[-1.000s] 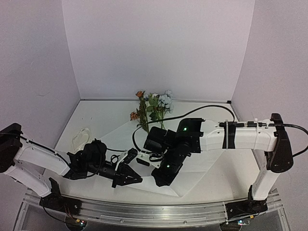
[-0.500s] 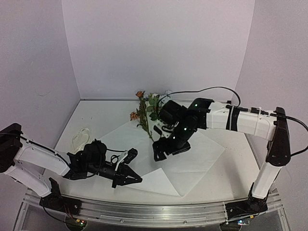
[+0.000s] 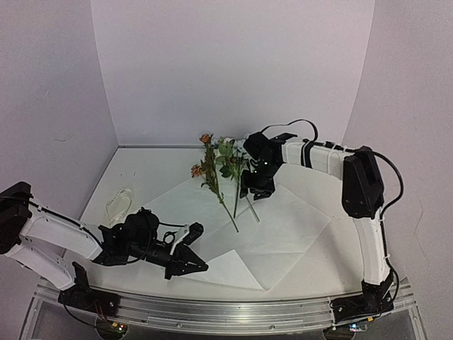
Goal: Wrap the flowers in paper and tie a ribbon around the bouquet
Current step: Adjust the fake flower on the flattened wrapping paper.
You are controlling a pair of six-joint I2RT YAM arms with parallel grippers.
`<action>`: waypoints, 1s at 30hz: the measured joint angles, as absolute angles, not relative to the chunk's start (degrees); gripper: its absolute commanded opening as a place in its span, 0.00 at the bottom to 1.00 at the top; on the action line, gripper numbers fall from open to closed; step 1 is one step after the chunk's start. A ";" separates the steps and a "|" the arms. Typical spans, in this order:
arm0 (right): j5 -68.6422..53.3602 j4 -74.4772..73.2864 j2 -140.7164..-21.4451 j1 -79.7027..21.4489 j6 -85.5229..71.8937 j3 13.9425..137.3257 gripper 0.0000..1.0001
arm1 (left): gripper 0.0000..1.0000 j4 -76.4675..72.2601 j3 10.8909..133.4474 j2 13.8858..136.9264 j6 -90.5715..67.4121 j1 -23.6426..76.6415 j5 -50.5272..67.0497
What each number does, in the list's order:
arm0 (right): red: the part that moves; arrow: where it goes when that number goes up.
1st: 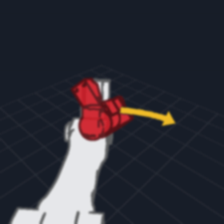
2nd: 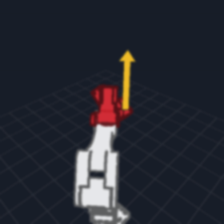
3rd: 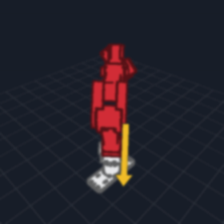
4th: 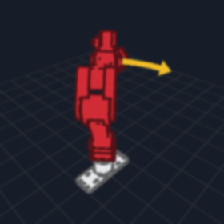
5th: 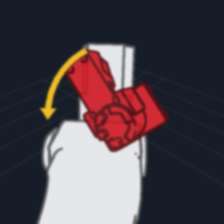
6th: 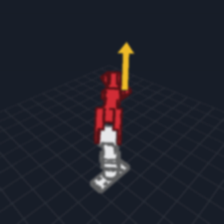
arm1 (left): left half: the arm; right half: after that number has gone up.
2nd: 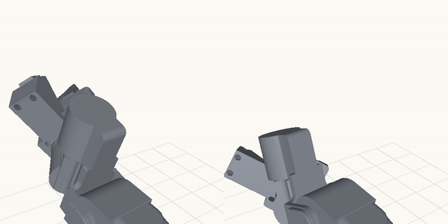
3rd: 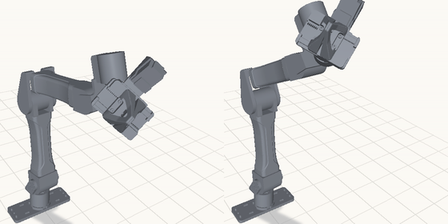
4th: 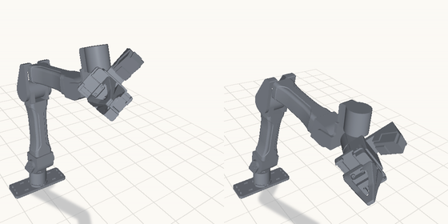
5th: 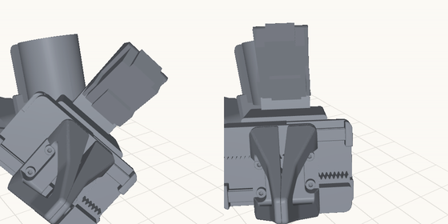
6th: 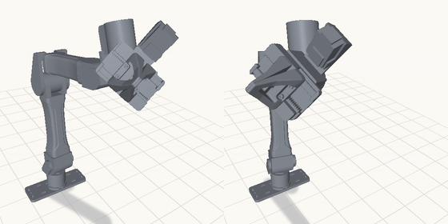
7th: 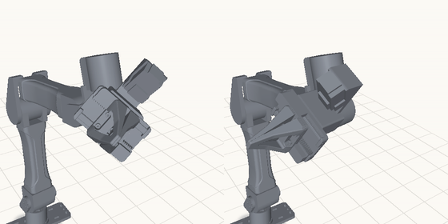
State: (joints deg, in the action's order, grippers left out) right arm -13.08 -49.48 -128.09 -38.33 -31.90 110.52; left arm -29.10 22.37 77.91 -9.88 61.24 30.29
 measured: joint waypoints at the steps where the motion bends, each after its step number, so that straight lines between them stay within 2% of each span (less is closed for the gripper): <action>1: -13.38 -49.28 -129.32 -37.83 -31.87 110.95 0.51 | 0.04 -28.95 22.39 77.77 -9.68 61.28 30.06; 4: -14.31 -49.42 -131.78 -36.92 -31.52 111.64 0.48 | 0.04 -28.88 22.39 77.54 -8.94 61.37 29.67; 7: -15.15 -49.29 -133.21 -36.93 -31.23 112.65 0.40 | 0.04 -28.82 22.41 77.54 -8.80 61.49 29.34; 14: -17.22 -48.18 -133.45 -37.15 -31.83 112.08 0.09 | 0.04 -28.47 22.64 77.54 -8.82 61.52 28.71; 17: -17.81 -47.37 -133.45 -37.21 -32.26 110.76 0.02 | 0.04 -28.47 22.94 77.54 -8.82 61.53 28.47; 19: -18.47 -47.12 -133.45 -37.26 -32.78 110.27 0.06 | 0.04 -28.46 23.13 77.54 -8.82 61.55 28.31; 23: -19.25 -46.12 -133.20 -37.58 -33.11 109.39 0.30 | 0.04 -28.45 23.22 77.54 -8.82 61.56 28.25; 30: -15.88 -46.12 -128.87 -38.27 -29.37 104.98 0.43 | 0.05 -28.45 23.22 77.56 -8.67 61.56 28.25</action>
